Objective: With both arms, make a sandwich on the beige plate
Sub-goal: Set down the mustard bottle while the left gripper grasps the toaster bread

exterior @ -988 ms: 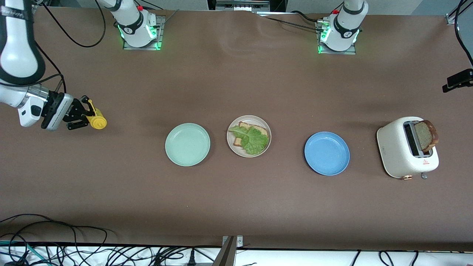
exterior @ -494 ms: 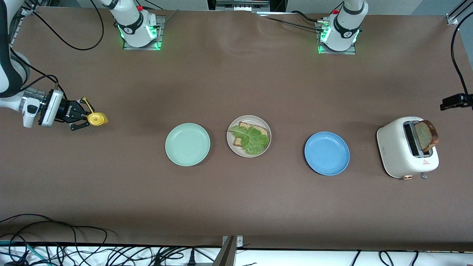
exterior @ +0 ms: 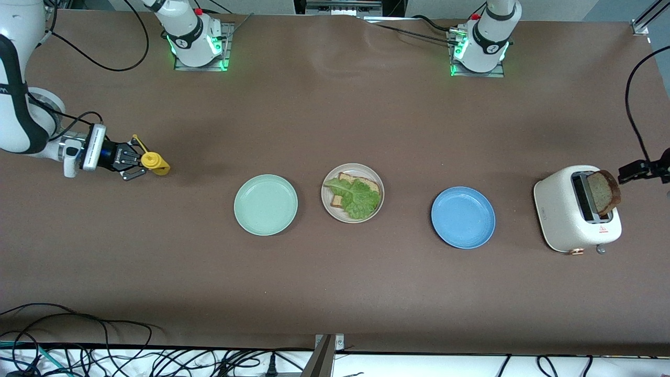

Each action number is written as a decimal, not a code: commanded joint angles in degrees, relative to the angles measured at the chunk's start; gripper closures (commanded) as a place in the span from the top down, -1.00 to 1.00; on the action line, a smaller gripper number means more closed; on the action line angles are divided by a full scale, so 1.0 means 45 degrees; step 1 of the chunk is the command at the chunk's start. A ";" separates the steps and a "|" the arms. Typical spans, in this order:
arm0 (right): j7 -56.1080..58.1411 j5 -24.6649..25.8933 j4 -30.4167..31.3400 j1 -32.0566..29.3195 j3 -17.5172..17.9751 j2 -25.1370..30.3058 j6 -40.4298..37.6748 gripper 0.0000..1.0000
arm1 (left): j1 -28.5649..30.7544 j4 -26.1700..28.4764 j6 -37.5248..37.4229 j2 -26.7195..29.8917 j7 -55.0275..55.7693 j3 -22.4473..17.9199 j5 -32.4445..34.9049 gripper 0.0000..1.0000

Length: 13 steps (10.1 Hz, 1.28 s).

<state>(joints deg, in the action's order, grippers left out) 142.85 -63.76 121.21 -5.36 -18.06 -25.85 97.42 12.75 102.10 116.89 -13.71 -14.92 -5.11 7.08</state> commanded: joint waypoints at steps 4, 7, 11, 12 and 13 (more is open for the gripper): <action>0.3446 -0.0461 -0.0158 -0.1072 0.0380 -0.1342 -0.2326 -1.00 | -0.0060 0.0416 0.0664 -0.0546 0.0288 -0.0017 0.0244 0.92; 0.3936 -0.0461 -0.0158 -0.1424 0.0380 -0.1890 -0.2800 -1.00 | 0.0018 0.0553 0.0645 -0.0683 0.0288 -0.0017 0.0244 0.46; 0.4622 -0.0949 -0.0177 -0.1737 0.0614 -0.2752 -0.3367 -1.00 | 0.0018 0.0631 0.0626 -0.0664 0.0210 -0.0017 0.0263 -1.00; 0.4622 -0.0949 -0.0177 -0.1738 0.0633 -0.2771 -0.3290 -1.00 | 0.0018 0.0631 0.0606 -0.0625 0.0191 -0.0017 0.0341 -1.00; 0.4660 -0.0949 -0.0177 -0.1757 0.0634 -0.2926 -0.3308 -1.00 | -0.0001 0.0612 0.0470 -0.0470 0.0152 0.0002 0.0380 -1.00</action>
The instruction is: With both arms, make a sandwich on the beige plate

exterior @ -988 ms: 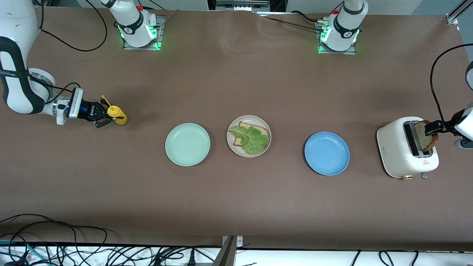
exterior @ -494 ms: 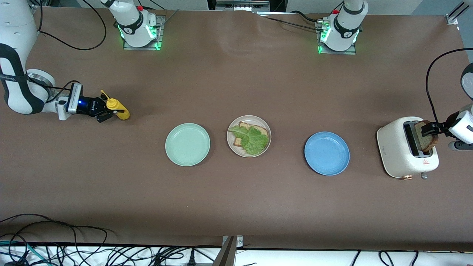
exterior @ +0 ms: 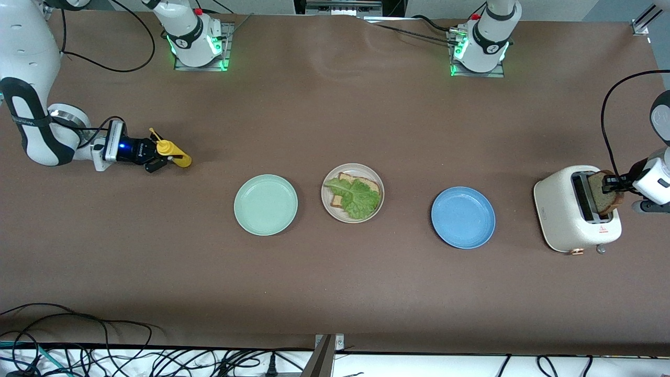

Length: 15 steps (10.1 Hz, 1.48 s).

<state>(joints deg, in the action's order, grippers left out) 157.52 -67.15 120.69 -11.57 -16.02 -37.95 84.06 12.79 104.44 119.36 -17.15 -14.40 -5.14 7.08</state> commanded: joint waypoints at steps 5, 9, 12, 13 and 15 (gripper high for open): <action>0.1070 -0.0196 -0.0219 -0.0418 0.0279 -0.0317 -0.0283 0.43 | -0.0070 -0.0102 -0.1441 0.1814 0.0017 0.0029 0.0400 -1.00; 0.0835 -0.0001 -0.0258 -0.0787 0.0241 -0.0297 -0.0302 1.00 | -0.0265 -0.0513 -0.3160 0.3299 0.0017 0.0398 0.0284 -1.00; 0.0854 0.1050 -0.0316 -0.1140 -0.0459 -0.0297 -0.0380 1.00 | -0.0284 -0.0358 -0.3203 0.3439 0.0017 0.1179 -0.1525 -1.00; 0.0758 0.1499 -0.0491 -0.1179 -0.0869 -0.0259 -0.0438 1.00 | -0.0284 -0.0280 -0.3203 0.3420 0.0036 0.1568 -0.2055 -1.00; 0.0021 0.2417 -0.1425 -0.1179 -0.1437 -0.0122 -0.0769 1.00 | -0.0284 0.0032 -0.3203 0.3303 0.0153 0.2331 -0.3400 -1.00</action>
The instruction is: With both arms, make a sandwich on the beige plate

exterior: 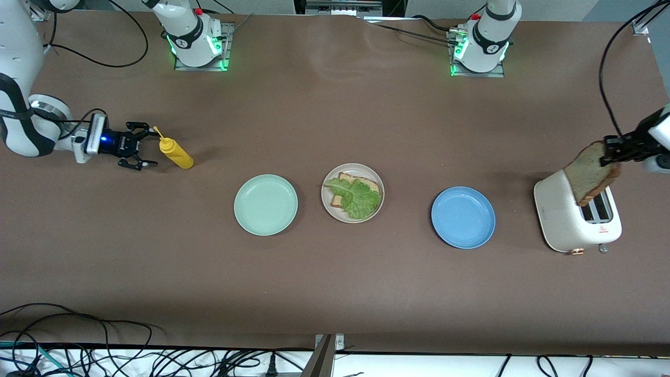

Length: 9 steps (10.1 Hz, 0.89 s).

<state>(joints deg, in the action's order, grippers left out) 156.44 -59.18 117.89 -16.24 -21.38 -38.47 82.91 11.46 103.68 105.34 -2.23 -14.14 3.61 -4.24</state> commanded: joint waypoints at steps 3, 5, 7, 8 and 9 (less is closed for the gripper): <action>-0.3015 0.2149 -0.2772 -0.0160 -0.0229 0.1006 -0.0906 1.00 | -0.0086 0.0884 -0.0050 -0.0656 0.0114 0.1206 -0.4068 -1.00; -0.5551 0.3107 -0.3947 -0.0160 -0.0093 0.1553 -0.0887 1.00 | -0.0184 0.1276 0.0027 -0.0929 0.0231 0.2200 -0.6235 -1.00; -0.8828 0.4219 -0.4883 -0.0141 0.0315 0.2392 -0.0750 1.00 | -0.0863 0.1277 0.0145 -0.1766 0.0290 0.2693 -0.8499 -1.00; -1.0432 0.4883 -0.5488 -0.0121 0.0685 0.2783 -0.0730 1.00 | -0.1313 0.1258 0.0203 -0.2331 0.0271 0.2693 -0.9691 -1.00; -1.1878 0.5431 -0.5939 -0.0102 0.0998 0.3096 -0.0730 1.00 | -0.1897 0.1142 0.0223 -0.2936 0.0194 0.2693 -1.0708 -1.00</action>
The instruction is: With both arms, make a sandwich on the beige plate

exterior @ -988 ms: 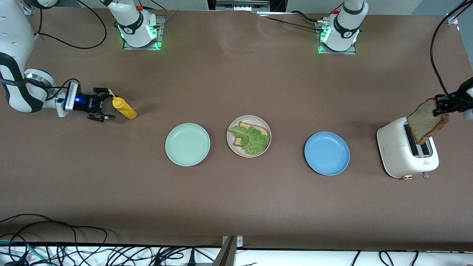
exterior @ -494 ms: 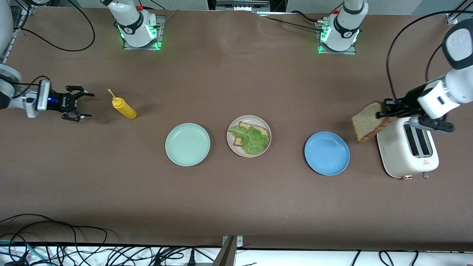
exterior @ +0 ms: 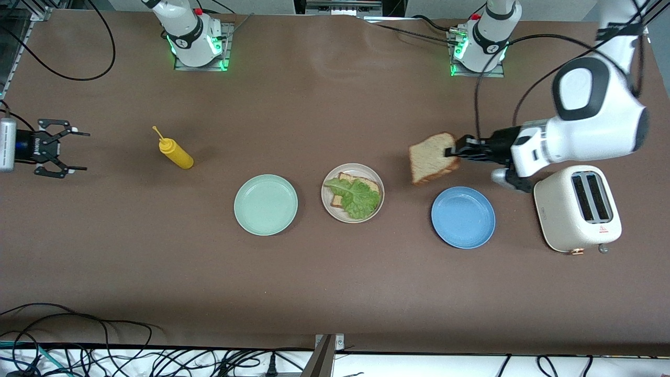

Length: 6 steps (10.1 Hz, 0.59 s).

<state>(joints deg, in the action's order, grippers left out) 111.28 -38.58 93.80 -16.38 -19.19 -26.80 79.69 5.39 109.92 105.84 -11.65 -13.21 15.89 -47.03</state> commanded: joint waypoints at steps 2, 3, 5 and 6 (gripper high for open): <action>-0.4830 0.2101 -0.1271 0.0124 0.1213 0.1282 0.0044 1.00 | -0.1875 -0.0325 0.1297 -0.1936 -0.0189 0.0003 -0.2514 -1.00; -0.6237 0.2920 -0.1430 0.0318 0.1352 0.1847 0.0528 1.00 | -0.2617 -0.0654 0.1942 -0.2677 -0.0538 0.0003 -0.2809 -1.00; -0.8932 0.4501 -0.1451 0.0670 0.1995 0.2709 0.1466 1.00 | -0.3577 -0.0969 0.3406 -0.3638 -0.0893 0.0003 -0.3510 -1.00; -1.0900 0.5458 -0.1451 0.0788 0.2598 0.3061 0.1625 1.00 | -0.3929 -0.1047 0.3897 -0.3931 -0.0894 0.0023 -0.3669 -1.00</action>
<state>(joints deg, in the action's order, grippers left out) 71.75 -19.21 86.60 -13.69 -10.36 -15.80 85.43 -10.55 107.58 121.47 -26.66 -15.31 16.41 -60.87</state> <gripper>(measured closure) 0.000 0.907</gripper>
